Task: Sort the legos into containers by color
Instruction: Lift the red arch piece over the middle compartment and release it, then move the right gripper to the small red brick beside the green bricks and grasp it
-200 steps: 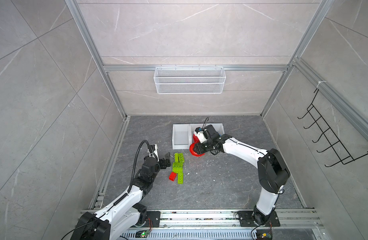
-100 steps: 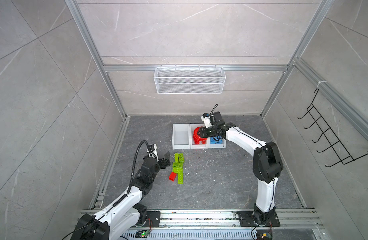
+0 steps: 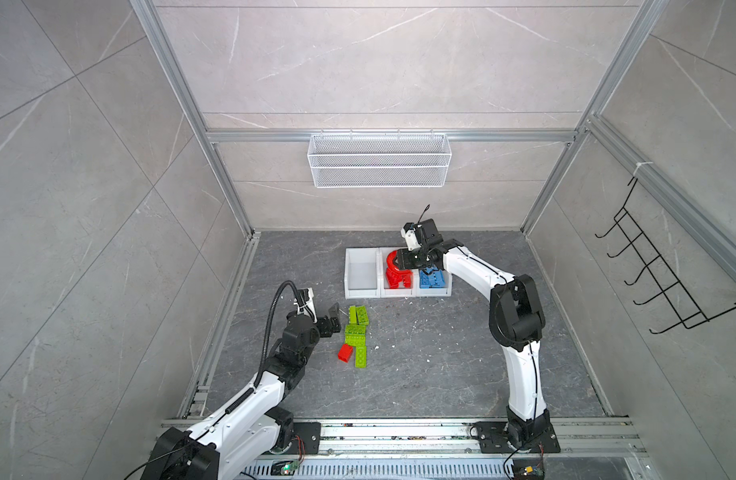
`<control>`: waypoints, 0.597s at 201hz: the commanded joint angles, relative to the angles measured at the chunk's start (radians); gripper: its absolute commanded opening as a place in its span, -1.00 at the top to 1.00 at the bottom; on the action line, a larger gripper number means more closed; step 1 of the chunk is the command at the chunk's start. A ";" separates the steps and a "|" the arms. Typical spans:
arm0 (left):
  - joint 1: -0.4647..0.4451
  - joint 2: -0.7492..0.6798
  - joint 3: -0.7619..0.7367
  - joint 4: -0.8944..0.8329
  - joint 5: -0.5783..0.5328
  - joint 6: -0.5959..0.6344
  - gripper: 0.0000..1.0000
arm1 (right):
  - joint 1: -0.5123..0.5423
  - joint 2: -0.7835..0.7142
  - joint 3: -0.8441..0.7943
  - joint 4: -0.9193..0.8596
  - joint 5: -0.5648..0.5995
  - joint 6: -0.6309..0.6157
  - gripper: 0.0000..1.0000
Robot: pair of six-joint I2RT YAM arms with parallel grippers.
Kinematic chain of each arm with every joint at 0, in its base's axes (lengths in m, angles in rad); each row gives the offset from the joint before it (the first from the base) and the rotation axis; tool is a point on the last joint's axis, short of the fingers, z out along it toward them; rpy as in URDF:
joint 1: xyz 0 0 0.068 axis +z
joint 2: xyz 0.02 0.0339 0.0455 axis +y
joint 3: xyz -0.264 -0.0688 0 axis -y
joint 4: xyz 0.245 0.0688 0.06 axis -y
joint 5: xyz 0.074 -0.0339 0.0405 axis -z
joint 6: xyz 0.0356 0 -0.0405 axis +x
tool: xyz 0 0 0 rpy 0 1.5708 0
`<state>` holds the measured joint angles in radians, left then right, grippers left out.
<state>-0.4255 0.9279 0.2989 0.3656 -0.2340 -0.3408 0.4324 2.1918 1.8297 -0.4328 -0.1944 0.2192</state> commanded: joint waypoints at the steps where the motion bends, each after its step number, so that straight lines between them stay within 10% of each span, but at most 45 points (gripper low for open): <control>1: 0.002 -0.019 0.001 0.019 -0.013 0.006 -0.98 | 0.000 0.045 0.049 -0.045 0.015 0.026 0.07; 120: 0.002 -0.011 0.002 0.026 -0.005 0.000 -0.98 | 0.002 -0.130 -0.067 -0.062 0.044 0.005 -0.29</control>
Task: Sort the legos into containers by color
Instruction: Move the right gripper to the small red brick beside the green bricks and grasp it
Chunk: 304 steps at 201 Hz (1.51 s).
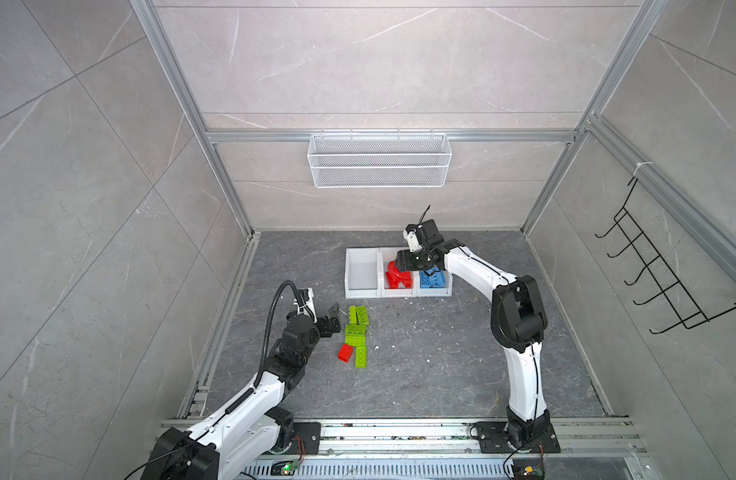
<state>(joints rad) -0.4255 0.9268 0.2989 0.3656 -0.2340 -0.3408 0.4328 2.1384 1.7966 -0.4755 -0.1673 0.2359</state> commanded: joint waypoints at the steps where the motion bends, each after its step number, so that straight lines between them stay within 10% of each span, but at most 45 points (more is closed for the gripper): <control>1: 0.002 -0.010 0.002 0.026 -0.006 0.001 -0.98 | 0.002 -0.081 -0.038 -0.015 0.015 -0.013 -0.29; 96: 0.072 -0.097 -0.015 -0.039 -0.087 -0.093 -0.98 | 0.330 -0.460 -0.540 0.276 -0.105 -0.149 -0.24; 145: 0.262 -0.130 -0.069 -0.043 0.038 -0.220 -0.98 | 0.506 -0.406 -0.478 0.220 -0.009 -0.166 -0.24; 304: 0.266 -0.156 -0.100 -0.083 -0.012 -0.301 -0.98 | 0.564 -0.084 -0.182 0.030 0.036 -0.230 -0.25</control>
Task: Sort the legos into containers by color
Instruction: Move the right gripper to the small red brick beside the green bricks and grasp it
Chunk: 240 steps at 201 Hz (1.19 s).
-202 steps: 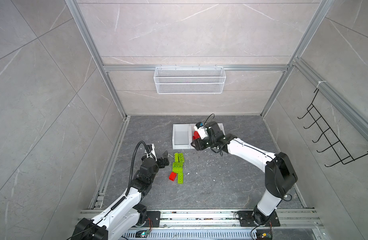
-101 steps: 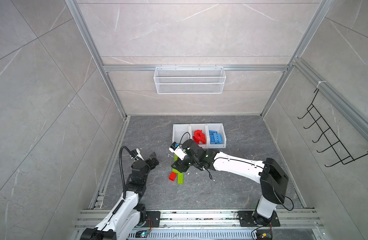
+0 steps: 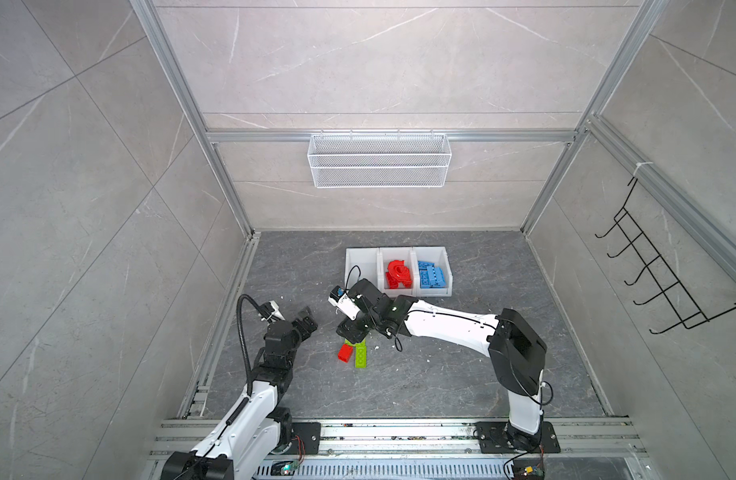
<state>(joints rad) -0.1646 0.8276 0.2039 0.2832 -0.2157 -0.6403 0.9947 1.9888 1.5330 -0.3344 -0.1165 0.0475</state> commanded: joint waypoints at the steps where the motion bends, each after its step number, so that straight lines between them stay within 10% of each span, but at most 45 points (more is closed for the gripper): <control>1: 0.005 -0.059 -0.005 -0.001 -0.032 -0.001 -0.98 | 0.002 0.066 0.082 -0.111 -0.017 -0.041 -0.25; 88: 0.009 -0.064 0.003 -0.033 -0.062 -0.019 -0.98 | 0.022 0.148 0.120 -0.179 -0.126 -0.104 -0.28; 240: 0.017 -0.058 -0.032 0.015 -0.038 -0.051 -0.98 | 0.085 0.203 0.097 -0.197 0.039 -0.092 -0.23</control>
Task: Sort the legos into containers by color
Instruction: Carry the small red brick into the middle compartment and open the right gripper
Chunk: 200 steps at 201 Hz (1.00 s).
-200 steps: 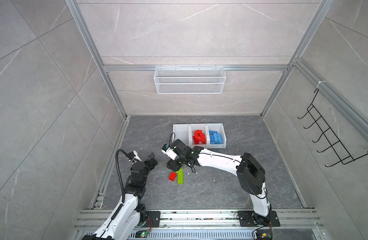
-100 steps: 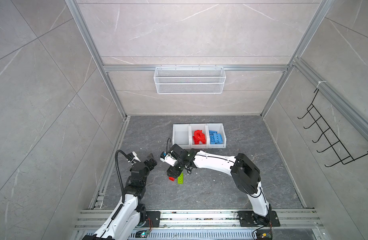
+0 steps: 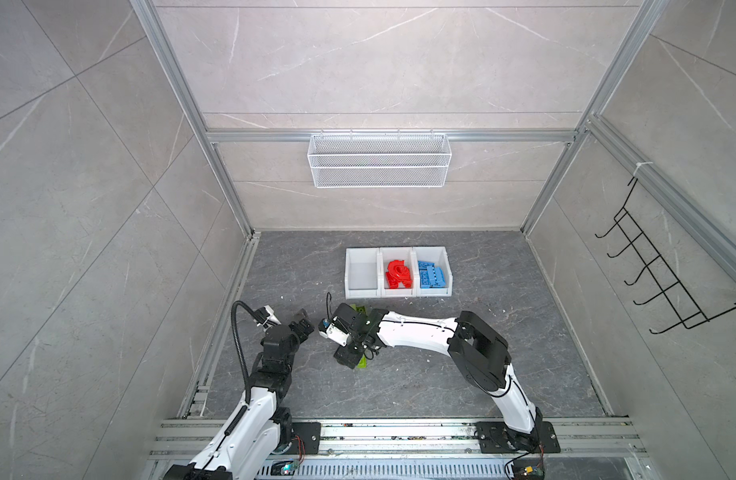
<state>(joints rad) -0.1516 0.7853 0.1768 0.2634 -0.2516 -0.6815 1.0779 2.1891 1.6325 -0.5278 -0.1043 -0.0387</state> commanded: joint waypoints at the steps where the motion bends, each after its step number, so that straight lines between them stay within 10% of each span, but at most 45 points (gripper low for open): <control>1: 0.004 -0.015 -0.005 0.034 -0.003 -0.010 -0.98 | 0.002 0.003 -0.004 -0.002 0.026 -0.004 -0.23; 200: 0.005 0.010 0.007 0.055 0.035 0.011 -0.98 | -0.006 -0.218 -0.114 0.142 0.084 0.124 0.32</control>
<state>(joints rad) -0.1513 0.7937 0.1753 0.2703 -0.2291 -0.6811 1.0786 2.0373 1.5227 -0.4160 -0.0288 0.0532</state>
